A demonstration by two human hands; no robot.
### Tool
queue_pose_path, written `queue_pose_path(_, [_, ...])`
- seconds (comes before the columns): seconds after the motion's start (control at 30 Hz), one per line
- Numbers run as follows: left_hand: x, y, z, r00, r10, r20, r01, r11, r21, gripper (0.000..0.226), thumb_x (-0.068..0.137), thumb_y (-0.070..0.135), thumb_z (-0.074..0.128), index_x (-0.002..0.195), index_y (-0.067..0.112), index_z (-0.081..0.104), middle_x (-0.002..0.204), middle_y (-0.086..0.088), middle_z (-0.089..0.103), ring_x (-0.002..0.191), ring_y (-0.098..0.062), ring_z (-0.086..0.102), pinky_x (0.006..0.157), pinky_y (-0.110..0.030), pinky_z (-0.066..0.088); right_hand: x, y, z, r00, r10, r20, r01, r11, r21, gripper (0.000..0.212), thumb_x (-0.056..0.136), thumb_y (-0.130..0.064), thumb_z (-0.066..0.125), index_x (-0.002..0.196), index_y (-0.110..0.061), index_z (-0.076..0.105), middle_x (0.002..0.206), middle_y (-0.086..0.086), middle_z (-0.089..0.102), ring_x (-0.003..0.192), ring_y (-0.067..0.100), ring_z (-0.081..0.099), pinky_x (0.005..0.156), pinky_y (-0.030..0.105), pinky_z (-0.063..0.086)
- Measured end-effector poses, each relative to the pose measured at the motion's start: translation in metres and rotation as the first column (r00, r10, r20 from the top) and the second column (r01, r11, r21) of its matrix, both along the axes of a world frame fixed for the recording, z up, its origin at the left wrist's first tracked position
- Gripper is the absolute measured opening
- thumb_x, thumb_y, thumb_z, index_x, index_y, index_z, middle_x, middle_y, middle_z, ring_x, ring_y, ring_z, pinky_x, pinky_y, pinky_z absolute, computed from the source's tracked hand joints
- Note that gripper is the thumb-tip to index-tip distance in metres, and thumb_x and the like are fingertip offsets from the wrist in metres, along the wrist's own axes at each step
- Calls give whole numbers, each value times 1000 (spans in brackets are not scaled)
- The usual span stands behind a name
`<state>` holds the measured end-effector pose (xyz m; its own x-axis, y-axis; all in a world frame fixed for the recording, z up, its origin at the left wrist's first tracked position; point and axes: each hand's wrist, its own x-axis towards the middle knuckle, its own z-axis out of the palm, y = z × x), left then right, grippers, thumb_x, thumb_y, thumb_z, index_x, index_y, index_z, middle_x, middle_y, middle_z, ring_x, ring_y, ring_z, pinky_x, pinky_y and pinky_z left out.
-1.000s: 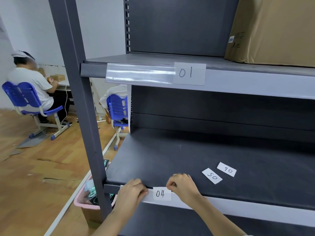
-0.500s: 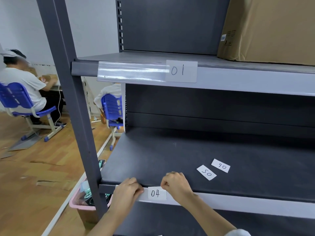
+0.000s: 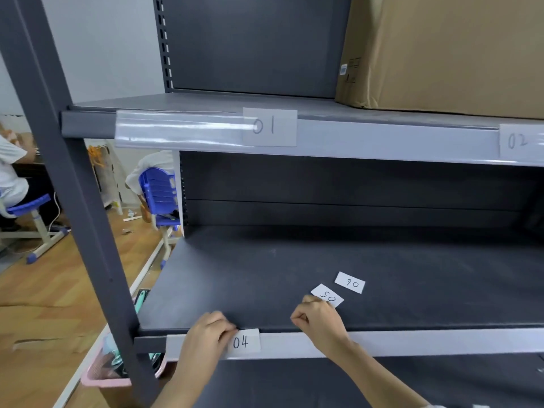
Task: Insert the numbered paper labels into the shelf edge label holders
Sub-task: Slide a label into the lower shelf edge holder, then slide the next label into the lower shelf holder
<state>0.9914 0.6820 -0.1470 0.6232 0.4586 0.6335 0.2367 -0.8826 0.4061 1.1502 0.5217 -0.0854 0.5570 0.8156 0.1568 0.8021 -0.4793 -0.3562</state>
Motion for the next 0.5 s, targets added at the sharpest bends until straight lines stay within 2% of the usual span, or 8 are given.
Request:
queue_pose_path(0.07, [17, -13, 2, 1000, -26, -1, 26, 999, 31, 10, 61, 22, 68, 52, 17, 66, 79, 11, 45, 64, -5, 42, 58, -17, 39, 10, -9, 4, 1000, -17, 2, 17, 1000, 6, 19, 79, -2, 45, 71, -3, 62, 62, -11, 29, 65, 16, 36, 55, 15, 21])
queue_pose_path(0.13, [31, -26, 3, 999, -54, 2, 53, 996, 71, 20, 68, 31, 60, 53, 18, 67, 78, 10, 44, 64, -4, 41, 58, -18, 39, 22, -19, 6, 999, -13, 36, 14, 1000, -14, 19, 78, -1, 44, 66, -4, 58, 62, -6, 29, 59, 13, 32, 56, 20, 22])
queue_pose_path(0.2, [45, -38, 2, 997, -73, 9, 71, 992, 99, 27, 70, 34, 52, 54, 19, 67, 78, 10, 44, 64, -4, 42, 57, -18, 39, 37, -29, 9, 999, -20, 34, 20, 1000, -4, 19, 79, -2, 45, 66, -4, 58, 69, -1, 36, 61, 14, 32, 61, 24, 24])
queue_pose_path(0.33, [75, -63, 4, 995, -85, -46, 90, 989, 113, 7, 57, 25, 70, 53, 21, 67, 70, 13, 48, 63, -3, 43, 54, -16, 40, 75, -52, 8, 999, -27, 20, 27, 1000, -11, 18, 82, -6, 46, 76, -2, 63, 75, 2, 44, 74, 25, 46, 66, 24, 27])
queue_pose_path(0.43, [99, -80, 2, 991, -85, -106, 95, 991, 96, 14, 50, 21, 80, 52, 24, 66, 68, 14, 49, 64, -2, 43, 49, -15, 40, 106, -66, 5, 1000, -15, 15, 14, 1000, 6, 15, 79, -4, 48, 78, -1, 63, 87, 14, 59, 87, 30, 56, 66, 26, 31])
queue_pose_path(0.5, [109, -88, -1, 988, -89, -127, 98, 993, 64, 20, 47, 19, 84, 52, 24, 66, 67, 15, 51, 64, -1, 43, 49, -14, 41, 124, -72, 6, 1000, 8, 23, -8, 1000, -7, 17, 80, -4, 48, 79, -3, 64, 82, 7, 53, 89, 28, 57, 67, 25, 31])
